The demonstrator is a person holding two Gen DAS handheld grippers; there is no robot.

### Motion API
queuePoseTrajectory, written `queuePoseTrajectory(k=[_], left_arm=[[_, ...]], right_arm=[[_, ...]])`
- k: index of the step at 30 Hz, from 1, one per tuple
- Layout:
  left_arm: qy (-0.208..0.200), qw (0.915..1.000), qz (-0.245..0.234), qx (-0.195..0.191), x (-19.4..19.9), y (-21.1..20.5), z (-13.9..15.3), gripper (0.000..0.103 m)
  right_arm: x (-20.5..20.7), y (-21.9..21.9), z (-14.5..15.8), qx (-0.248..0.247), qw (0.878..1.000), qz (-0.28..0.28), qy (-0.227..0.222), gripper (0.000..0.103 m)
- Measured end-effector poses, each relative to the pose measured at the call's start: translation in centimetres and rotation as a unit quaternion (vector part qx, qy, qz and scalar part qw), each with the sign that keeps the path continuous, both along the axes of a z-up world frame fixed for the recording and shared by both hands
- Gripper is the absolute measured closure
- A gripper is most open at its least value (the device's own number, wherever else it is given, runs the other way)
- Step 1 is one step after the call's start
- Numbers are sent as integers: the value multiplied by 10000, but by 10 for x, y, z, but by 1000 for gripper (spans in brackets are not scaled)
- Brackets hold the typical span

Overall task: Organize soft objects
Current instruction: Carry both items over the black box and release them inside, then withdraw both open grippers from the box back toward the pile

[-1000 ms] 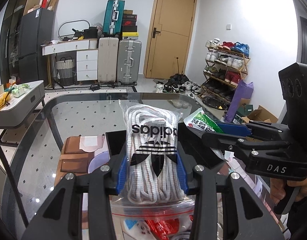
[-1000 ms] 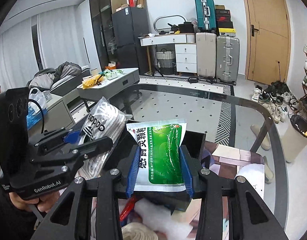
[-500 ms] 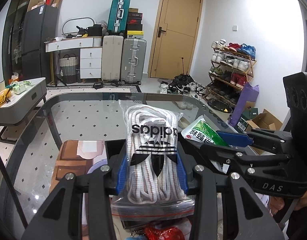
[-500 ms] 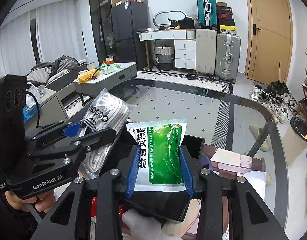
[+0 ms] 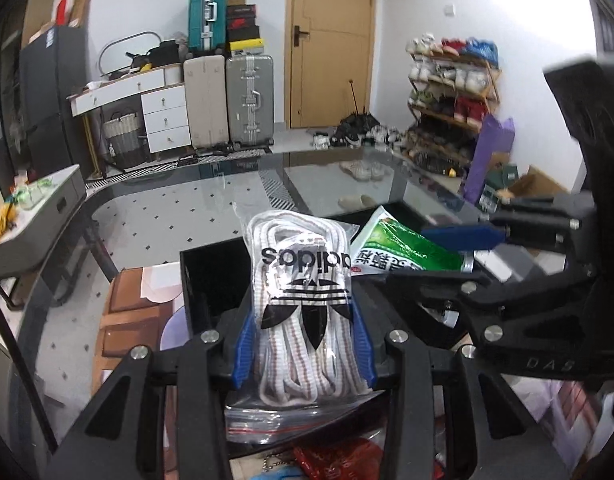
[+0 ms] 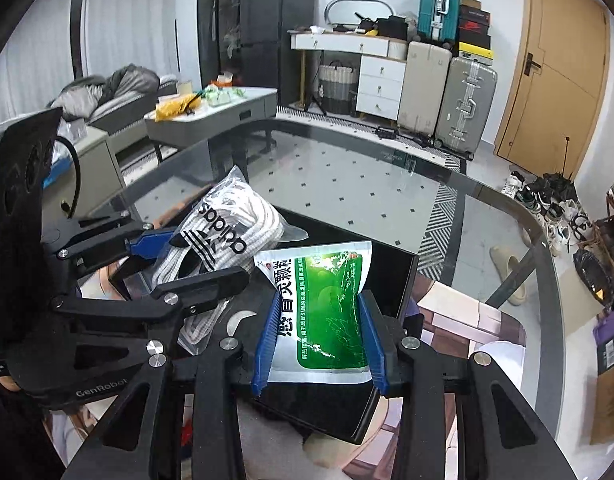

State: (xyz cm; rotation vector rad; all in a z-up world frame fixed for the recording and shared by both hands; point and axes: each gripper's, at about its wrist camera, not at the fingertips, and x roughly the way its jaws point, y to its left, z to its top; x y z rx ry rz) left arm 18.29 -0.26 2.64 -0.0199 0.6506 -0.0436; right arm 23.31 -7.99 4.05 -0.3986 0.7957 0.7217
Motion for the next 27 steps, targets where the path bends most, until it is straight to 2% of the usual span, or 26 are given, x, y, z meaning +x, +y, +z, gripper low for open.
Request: queuePoseTrajectory(k=[7, 16, 19, 20, 21, 23, 26, 27], left_arm=[[129, 9997, -175, 81, 1, 0, 5, 64], [172, 9994, -288, 57, -12, 3, 8, 62], [200, 9993, -300, -72, -14, 6, 12, 54], [190, 9992, -333, -129, -16, 6, 13, 46], [168, 9991, -355, -187, -18, 7, 15, 39], [85, 9989, -385, -263, -24, 5, 19, 38], [6, 9991, -297, -308, -33, 6, 24, 19], [-49, 9990, -276, -344, -37, 7, 26, 16]], right_arm=[[4, 8, -10, -399, 9988, 62, 287, 66], [-3, 11, -9, -335, 9987, 41, 374, 66], [-10, 5, -1, -113, 9996, 103, 218, 64], [-13, 1, 4, -45, 9999, 73, 126, 63], [-16, -4, 9, 23, 10000, 21, 38, 61], [-23, -10, 17, 94, 9999, -78, -67, 51], [-34, -24, 28, 230, 9991, -308, -198, 35], [-36, -29, 30, 256, 9986, -410, -228, 24]])
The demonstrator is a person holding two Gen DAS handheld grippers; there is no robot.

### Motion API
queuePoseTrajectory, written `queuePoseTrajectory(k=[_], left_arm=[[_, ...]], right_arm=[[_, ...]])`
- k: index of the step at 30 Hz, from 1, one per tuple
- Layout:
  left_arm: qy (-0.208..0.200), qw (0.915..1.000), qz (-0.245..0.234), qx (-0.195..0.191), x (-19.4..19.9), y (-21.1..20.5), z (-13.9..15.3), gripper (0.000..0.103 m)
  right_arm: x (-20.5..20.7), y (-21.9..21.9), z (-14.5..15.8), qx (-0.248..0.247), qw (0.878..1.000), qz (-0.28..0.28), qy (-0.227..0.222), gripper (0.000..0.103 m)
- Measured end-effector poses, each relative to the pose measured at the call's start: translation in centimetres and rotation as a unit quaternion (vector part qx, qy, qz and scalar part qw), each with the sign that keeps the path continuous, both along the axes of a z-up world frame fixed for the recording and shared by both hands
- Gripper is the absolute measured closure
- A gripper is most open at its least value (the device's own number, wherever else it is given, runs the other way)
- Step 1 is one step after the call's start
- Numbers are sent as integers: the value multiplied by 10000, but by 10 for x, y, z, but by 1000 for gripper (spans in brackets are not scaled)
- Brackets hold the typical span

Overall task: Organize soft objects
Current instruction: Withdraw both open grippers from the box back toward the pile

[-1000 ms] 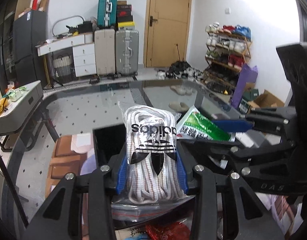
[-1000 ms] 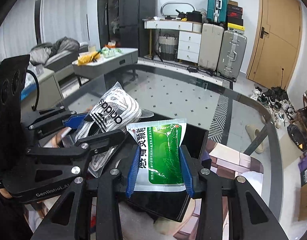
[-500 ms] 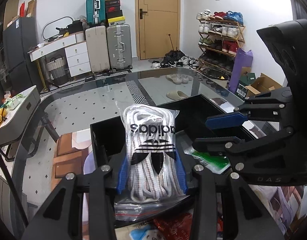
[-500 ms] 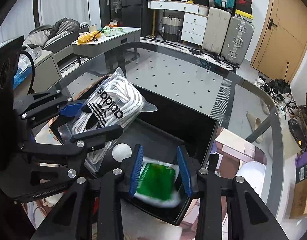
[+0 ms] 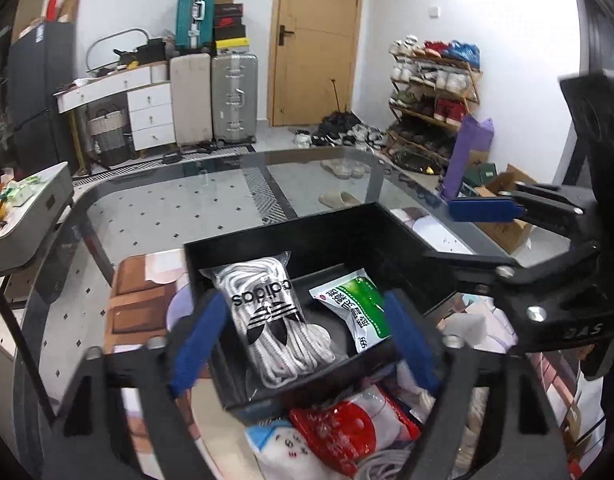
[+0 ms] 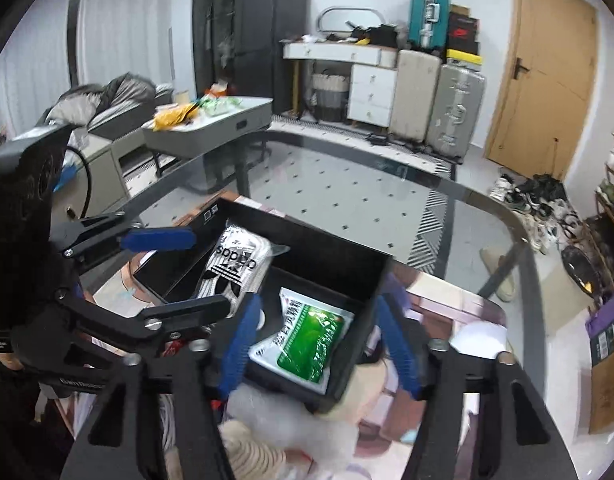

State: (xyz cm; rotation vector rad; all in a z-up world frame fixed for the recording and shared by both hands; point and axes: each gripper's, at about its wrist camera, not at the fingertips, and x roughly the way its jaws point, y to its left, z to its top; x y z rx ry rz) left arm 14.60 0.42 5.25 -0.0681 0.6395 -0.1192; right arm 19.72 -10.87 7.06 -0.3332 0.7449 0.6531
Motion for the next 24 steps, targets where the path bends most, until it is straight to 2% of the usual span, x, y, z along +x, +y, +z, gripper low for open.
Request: queuePoseTrajectory(k=[1, 3, 4, 7, 12, 15, 24], left_arm=[[-58, 10000, 10, -71, -4, 2, 2, 13], [-119, 9997, 63, -195, -12, 5, 3, 2], [-157, 9995, 112, -249, -16, 7, 4, 0], [-245, 9987, 254, -365, -29, 9, 4, 0], [-289, 9989, 341, -149, -50, 8, 2, 0], [-263, 9986, 431, -184, -58, 12, 1, 0], [-102, 9973, 704, -193, -77, 17, -20, 0]], right_arm=[[-3, -6, 2, -2, 9998, -178, -12, 12], [-10, -15, 4, 61, 9994, -342, -66, 3], [-13, -19, 5, 138, 9991, -404, -73, 1], [-26, -33, 8, 323, 9974, -635, -63, 1], [-49, -47, 9, 548, 9957, -741, -19, 1], [-62, -54, 7, 609, 9953, -747, 19, 1], [-79, -48, -1, 329, 9975, -588, 209, 1]])
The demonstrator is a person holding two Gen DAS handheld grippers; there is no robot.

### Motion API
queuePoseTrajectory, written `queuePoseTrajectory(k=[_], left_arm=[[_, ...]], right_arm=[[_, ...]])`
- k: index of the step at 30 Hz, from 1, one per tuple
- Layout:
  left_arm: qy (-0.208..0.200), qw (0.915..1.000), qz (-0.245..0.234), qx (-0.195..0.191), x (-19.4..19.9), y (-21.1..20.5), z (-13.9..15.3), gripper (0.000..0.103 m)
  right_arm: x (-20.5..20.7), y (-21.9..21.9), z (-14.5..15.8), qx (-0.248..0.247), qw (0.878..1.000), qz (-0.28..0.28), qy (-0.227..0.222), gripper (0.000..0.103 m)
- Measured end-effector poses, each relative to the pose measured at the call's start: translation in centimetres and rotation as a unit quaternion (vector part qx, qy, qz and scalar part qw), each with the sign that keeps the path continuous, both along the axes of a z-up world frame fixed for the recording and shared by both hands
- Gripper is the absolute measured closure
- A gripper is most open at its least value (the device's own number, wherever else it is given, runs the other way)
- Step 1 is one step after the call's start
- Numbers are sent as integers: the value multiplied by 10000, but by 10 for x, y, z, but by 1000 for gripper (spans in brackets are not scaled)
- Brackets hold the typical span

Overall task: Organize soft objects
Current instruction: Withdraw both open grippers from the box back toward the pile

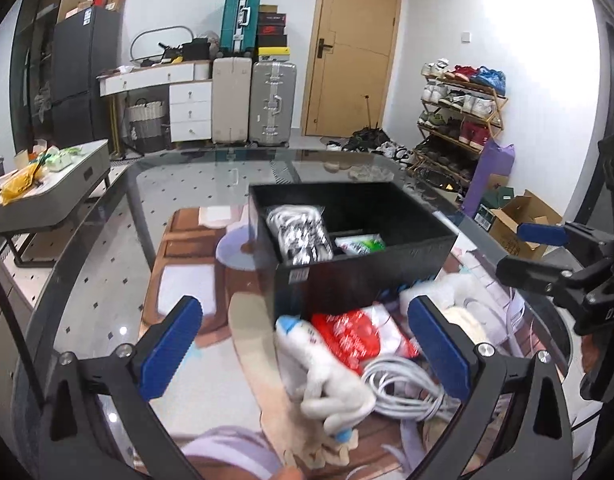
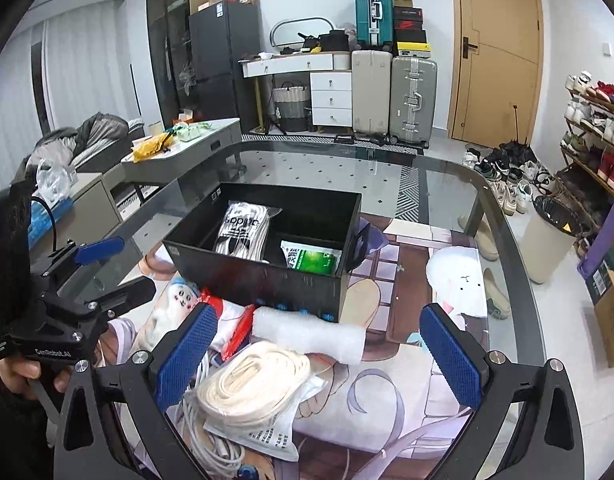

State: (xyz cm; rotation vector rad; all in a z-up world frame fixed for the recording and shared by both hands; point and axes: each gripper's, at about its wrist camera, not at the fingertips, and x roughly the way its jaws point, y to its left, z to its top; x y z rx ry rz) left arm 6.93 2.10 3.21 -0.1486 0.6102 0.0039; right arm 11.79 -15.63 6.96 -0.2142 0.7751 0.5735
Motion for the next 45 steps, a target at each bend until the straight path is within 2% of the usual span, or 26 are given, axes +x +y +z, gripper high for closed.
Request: queuePoseTrajectory(k=[7, 21, 28, 34, 45], left_arm=[[228, 9996, -28, 140, -5, -6, -23, 0], [247, 9995, -109, -145, -11, 0, -32, 0], [233, 9996, -166, -82, -13, -2, -34, 0], [262, 9995, -111, -156, -13, 0, -34, 0], [310, 9991, -177, -218, -12, 3, -34, 0]], right_arm=[[1, -2, -11, -94, 9996, 54, 270, 1], [-1, 14, -37, -361, 9966, 381, 635, 1], [-3, 31, -54, -453, 9935, 583, 861, 1], [0, 35, -63, -384, 9929, 484, 1013, 1], [9, 16, -69, -685, 9905, 299, 1156, 1]])
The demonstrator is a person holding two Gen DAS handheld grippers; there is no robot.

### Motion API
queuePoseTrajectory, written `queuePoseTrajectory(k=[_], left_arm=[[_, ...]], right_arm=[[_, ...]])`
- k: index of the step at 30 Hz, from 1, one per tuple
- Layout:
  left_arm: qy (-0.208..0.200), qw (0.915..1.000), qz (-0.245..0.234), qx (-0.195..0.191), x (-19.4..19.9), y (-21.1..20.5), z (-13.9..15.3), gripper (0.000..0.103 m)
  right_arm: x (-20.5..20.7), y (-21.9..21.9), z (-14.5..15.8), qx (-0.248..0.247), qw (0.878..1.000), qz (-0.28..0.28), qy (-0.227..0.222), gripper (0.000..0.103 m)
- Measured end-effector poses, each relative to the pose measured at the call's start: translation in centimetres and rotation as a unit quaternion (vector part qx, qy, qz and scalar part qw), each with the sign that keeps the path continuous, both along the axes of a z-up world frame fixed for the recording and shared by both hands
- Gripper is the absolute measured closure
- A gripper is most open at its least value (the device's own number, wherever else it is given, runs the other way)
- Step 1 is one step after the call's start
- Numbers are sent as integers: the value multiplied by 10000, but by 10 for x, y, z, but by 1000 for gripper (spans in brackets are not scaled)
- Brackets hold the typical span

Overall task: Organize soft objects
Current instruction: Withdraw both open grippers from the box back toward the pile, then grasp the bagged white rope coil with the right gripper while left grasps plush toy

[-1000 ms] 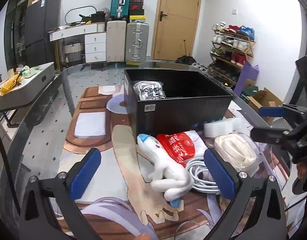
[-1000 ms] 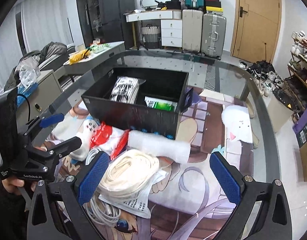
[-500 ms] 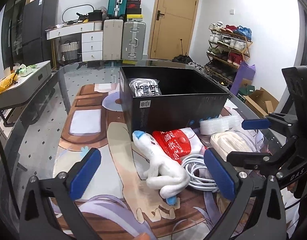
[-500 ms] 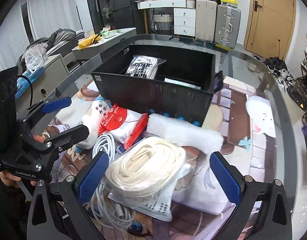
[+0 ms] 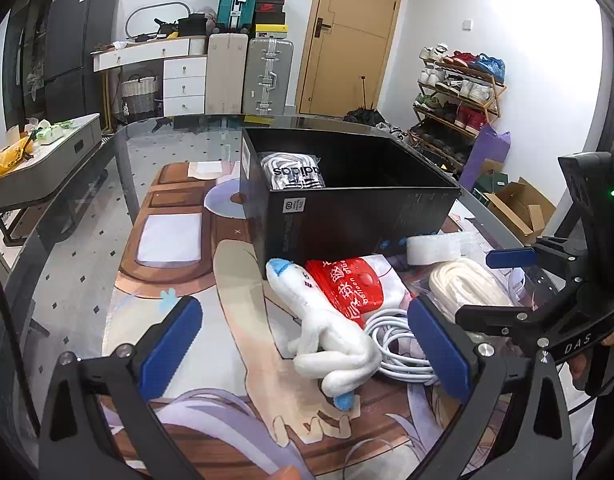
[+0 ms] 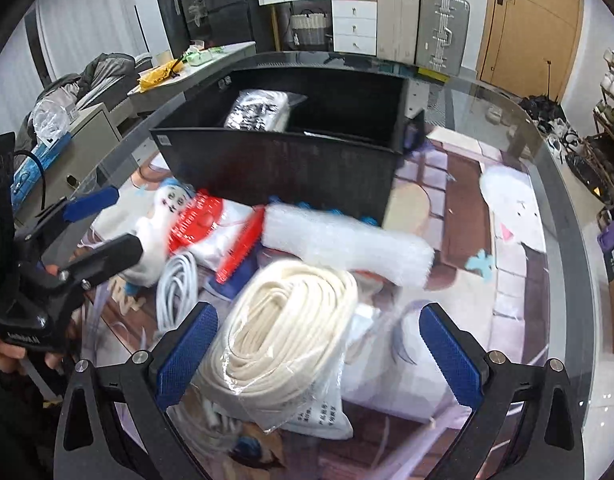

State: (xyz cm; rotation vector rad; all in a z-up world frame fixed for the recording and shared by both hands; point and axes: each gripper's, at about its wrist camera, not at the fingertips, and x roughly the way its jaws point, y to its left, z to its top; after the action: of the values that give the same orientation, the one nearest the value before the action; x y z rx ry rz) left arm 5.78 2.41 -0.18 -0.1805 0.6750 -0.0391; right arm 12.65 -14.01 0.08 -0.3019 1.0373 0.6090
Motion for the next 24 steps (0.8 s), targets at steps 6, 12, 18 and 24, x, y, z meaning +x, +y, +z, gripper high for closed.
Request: queuePoseTrajectory(k=[6, 12, 18, 24], left_arm=[[9, 10000, -4, 2, 0, 0, -1, 0], [16, 10000, -10, 3, 1, 1, -2, 0], [14, 10000, -6, -3, 1, 1, -2, 0], [13, 10000, -13, -5, 1, 1, -1, 0]], right_arm=[[-6, 4, -1, -150, 9998, 28, -92, 1], [-9, 5, 2, -252, 9994, 44, -234, 1], [-15, 16, 5, -237, 9991, 163, -324, 10], [-19, 26, -2, -452, 9976, 388, -347, 35]])
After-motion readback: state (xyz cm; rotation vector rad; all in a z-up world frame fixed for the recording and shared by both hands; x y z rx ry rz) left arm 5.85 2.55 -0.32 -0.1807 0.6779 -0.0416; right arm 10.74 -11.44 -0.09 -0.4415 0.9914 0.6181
